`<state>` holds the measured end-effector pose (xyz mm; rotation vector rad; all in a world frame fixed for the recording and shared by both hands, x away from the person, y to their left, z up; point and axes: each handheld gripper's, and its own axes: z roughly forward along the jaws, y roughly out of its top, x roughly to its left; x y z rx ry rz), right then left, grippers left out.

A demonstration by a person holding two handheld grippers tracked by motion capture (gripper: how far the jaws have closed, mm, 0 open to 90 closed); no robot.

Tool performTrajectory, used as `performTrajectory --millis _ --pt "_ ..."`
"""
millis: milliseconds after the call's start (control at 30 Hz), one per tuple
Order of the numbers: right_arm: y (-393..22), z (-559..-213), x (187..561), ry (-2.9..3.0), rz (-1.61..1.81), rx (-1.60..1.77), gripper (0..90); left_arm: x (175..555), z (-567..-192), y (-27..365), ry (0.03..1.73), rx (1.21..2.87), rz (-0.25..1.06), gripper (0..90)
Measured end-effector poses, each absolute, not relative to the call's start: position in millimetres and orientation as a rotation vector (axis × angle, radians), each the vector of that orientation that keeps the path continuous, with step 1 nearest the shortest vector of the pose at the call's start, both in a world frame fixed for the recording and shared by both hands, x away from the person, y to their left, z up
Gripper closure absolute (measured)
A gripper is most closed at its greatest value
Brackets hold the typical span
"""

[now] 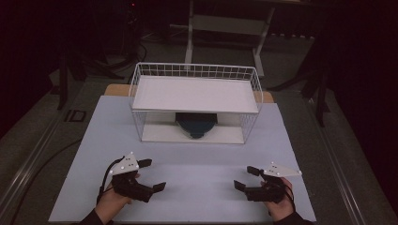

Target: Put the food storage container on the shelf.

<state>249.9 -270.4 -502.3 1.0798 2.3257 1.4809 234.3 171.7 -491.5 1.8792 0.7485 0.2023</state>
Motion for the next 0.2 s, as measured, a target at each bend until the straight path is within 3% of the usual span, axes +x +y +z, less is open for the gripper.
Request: performTrajectory --millis 200 --pt "-267.8 -505.0 250.2 2.341 1.47 1.069 15.5 233.6 -490.2 171.4 0.744 1.868 0.201 0.4"
